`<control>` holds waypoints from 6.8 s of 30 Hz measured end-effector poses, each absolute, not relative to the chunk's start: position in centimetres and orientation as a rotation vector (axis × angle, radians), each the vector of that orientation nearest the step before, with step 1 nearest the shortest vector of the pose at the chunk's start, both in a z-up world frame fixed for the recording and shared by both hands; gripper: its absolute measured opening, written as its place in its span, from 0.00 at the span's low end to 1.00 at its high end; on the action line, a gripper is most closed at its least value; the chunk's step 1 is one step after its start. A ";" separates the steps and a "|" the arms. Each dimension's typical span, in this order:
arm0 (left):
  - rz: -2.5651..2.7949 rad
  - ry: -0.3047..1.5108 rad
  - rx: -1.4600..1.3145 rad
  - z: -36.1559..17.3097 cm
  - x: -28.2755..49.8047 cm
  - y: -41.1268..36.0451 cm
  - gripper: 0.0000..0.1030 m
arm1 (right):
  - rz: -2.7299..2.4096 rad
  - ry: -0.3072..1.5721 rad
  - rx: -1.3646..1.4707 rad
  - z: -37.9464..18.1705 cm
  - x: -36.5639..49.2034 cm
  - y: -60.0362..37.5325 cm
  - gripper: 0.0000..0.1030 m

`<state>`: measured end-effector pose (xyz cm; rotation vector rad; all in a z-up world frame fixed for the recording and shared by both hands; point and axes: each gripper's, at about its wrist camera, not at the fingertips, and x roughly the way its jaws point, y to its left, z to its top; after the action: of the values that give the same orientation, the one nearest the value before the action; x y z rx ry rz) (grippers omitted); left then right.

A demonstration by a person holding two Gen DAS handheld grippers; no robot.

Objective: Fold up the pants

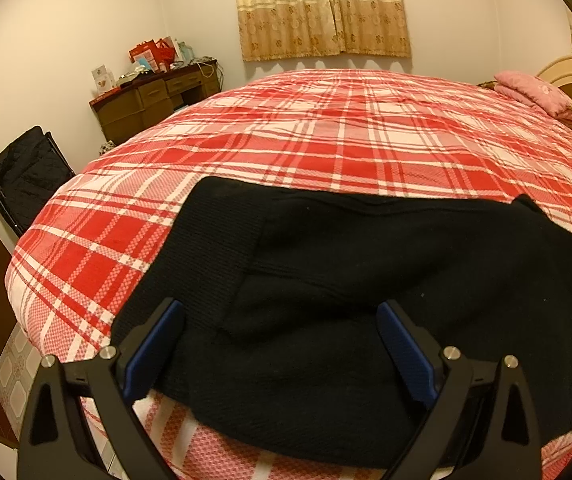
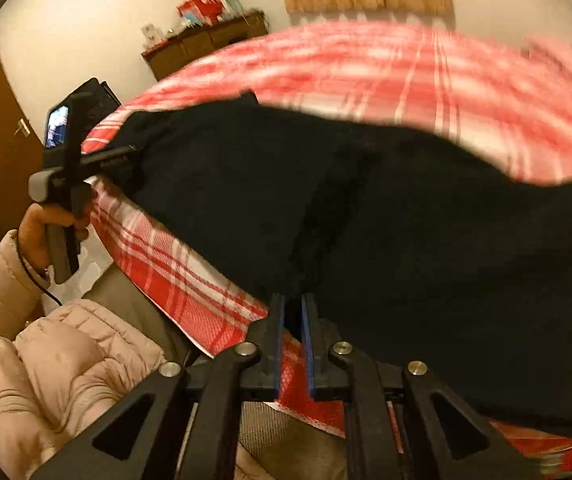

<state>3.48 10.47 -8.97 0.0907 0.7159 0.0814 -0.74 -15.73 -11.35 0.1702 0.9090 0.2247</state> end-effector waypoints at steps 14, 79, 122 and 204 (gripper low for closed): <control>0.070 0.704 0.077 -8.8 3.2 10.6 0.97 | 0.188 0.728 0.090 -4.4 1.7 -19.8 0.56; -0.069 0.654 -0.020 -4.7 0.7 9.1 0.97 | 0.002 0.579 0.311 -4.7 -2.9 -26.2 0.40; 0.031 0.643 -0.426 -8.1 0.7 18.7 0.73 | -0.034 0.541 0.558 -5.7 -0.2 -25.3 0.41; -0.500 0.645 -0.179 -2.5 -1.1 3.7 0.98 | 0.037 0.752 0.233 -6.1 4.1 -18.2 0.19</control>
<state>-1.09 3.75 -2.51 -0.1787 0.6452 -0.5002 4.08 -18.23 -6.13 0.2325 0.7522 0.0374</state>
